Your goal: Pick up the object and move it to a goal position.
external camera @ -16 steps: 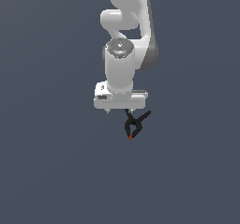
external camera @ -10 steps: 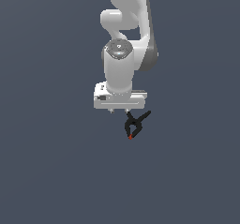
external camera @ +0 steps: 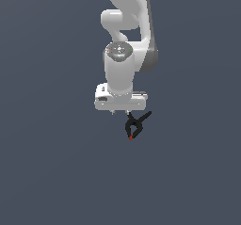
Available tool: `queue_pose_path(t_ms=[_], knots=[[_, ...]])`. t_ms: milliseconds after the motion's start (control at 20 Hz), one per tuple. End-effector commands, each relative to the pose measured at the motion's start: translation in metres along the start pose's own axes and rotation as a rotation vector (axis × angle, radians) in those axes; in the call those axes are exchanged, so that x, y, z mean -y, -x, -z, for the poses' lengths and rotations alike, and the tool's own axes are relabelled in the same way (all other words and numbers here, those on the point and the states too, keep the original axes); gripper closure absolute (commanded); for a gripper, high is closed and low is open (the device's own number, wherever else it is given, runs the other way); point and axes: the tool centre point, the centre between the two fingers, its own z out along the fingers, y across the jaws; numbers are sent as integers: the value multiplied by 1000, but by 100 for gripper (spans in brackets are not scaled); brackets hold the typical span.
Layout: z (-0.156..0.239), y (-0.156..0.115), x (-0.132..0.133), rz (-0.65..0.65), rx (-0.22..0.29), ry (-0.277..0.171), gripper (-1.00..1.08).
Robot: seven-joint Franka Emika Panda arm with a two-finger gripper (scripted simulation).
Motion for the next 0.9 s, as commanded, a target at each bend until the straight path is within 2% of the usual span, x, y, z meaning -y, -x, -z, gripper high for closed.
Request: queue_pose_path(t_ms=[0, 400, 850], knots=[[-4, 2, 6, -20, 2, -9, -20], [-26, 12, 39, -149, 16, -61, -20], [-65, 38, 94, -398, 61, -135, -20]])
